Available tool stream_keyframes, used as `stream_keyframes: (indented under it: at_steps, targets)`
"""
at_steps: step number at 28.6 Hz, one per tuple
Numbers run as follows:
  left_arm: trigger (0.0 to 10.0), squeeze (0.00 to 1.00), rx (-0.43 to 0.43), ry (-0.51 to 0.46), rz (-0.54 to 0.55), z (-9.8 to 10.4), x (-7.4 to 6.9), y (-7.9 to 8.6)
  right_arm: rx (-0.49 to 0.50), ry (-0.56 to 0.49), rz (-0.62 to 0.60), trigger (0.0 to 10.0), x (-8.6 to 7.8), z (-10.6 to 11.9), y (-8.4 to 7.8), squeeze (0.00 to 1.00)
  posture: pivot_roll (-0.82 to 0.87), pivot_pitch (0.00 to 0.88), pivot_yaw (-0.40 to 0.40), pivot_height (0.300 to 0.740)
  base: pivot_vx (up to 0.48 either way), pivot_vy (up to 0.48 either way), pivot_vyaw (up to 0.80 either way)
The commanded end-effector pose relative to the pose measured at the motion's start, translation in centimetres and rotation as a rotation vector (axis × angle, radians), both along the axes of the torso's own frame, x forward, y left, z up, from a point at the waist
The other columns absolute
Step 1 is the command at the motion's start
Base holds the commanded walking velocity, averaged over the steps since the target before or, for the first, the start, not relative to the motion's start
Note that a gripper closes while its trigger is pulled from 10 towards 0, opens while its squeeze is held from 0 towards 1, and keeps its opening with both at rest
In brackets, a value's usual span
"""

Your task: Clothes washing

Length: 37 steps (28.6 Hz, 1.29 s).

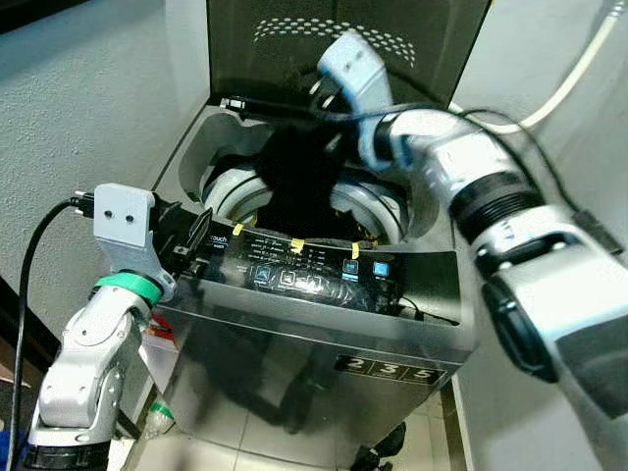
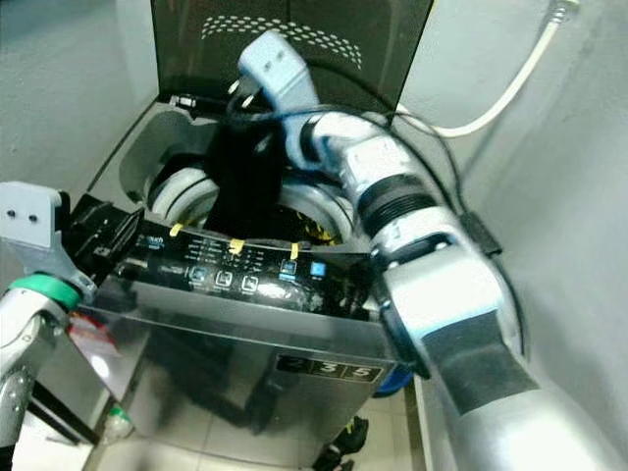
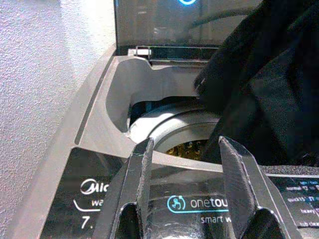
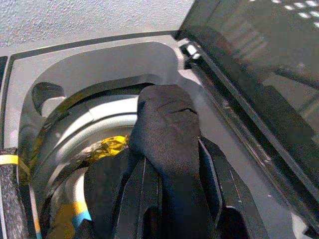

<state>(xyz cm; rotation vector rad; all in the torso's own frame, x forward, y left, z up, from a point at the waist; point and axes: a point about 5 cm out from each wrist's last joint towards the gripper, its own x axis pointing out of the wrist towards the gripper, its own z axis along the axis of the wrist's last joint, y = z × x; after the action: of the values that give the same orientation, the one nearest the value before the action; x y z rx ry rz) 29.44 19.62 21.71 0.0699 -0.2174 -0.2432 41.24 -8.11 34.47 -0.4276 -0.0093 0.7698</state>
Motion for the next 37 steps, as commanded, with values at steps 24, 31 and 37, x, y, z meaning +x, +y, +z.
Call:
stream_keyframes:
  at_steps: [24, 31, 37]
  targets:
    - [10.0, 0.00, 0.020, 0.018, -0.056, 0.9, 0.8, -0.5, 0.311, 0.075, -0.086, 10.0, 0.6, -3.2, -2.2, 0.00, 0.15, 0.000, -0.010, 0.740, 0.000, 0.000, 0.00]
    - [10.0, 0.00, 0.001, 0.014, 0.007, 0.8, 0.8, -0.4, 0.617, 0.018, -0.271, 10.0, 0.5, -7.2, -3.9, 0.00, 0.16, 0.000, -0.017, 0.740, 0.000, 0.000, 0.07]
    - [10.0, 0.00, -0.018, 0.021, 0.056, -0.5, 0.1, -0.6, 0.782, -0.070, -0.355, 10.0, -1.3, -9.4, -4.4, 0.00, 0.13, 0.000, -0.060, 0.740, 0.000, 0.000, 0.74]
